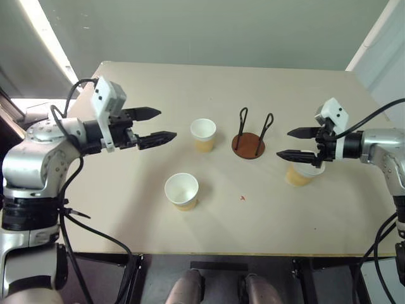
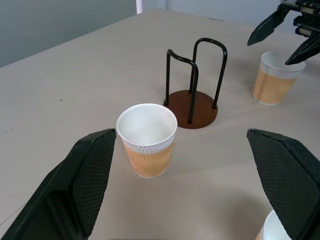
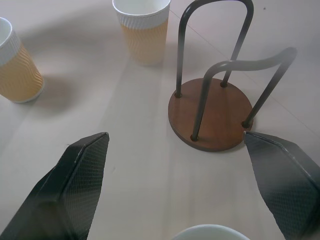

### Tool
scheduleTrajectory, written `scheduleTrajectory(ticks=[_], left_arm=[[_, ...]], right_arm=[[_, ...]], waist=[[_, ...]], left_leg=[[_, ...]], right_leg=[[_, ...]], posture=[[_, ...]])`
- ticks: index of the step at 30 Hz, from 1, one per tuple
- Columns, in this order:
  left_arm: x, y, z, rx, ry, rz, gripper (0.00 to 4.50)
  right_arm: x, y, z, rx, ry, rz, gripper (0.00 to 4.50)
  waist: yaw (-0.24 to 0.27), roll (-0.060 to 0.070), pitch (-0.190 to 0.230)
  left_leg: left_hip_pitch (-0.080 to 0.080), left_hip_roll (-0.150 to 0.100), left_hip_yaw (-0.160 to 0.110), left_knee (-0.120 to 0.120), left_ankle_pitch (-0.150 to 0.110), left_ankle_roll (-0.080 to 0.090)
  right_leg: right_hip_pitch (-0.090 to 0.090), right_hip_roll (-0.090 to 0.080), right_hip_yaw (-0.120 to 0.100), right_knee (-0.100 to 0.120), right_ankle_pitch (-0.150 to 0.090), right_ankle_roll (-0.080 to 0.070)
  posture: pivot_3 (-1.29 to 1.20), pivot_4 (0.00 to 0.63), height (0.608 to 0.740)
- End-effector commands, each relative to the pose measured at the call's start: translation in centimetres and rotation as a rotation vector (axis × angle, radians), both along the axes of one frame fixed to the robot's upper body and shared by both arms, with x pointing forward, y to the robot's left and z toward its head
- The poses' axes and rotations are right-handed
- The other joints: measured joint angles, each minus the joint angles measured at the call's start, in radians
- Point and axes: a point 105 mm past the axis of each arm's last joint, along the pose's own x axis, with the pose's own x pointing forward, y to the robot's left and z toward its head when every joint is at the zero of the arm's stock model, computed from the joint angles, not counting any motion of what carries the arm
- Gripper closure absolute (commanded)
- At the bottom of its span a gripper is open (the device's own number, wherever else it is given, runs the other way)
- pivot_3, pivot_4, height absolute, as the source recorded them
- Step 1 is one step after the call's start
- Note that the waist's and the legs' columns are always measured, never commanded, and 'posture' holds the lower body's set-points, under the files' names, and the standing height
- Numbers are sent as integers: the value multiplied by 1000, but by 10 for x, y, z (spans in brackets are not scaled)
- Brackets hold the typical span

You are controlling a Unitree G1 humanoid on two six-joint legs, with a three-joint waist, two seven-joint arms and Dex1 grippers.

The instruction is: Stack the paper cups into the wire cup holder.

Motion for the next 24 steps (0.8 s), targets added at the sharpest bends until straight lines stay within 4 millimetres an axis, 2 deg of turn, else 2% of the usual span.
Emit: scheduleTrajectory(ticks=[1,8,13,24], left_arm=[[0,2,10,4,-47,-5,0],[0,1,9,13,-45,-17,0],[3,-2,8,21,-48,-28,0],[4,-5,10,12,-53,-36,0]], right_arm=[[-2,-2,16,6,-61,-5,55],[10,-3,11,14,-61,-58,55],[24,14,2,23,-52,-41,55],[59,27,-10,27,-43,-91,55]], waist=[[0,0,0],[0,0,0],[-3,0,0],[-2,0,0]], left_leg=[[0,0,0,0,0,0],[0,0,0,0,0,0],[0,0,0,0,0,0],[0,0,0,0,0,0]], right_leg=[[0,0,0,0,0,0],[0,0,0,0,0,0],[0,0,0,0,0,0],[-1,0,0,0,0,0]], posture=[[0,150,740],[0,150,740],[0,150,740],[0,150,740]])
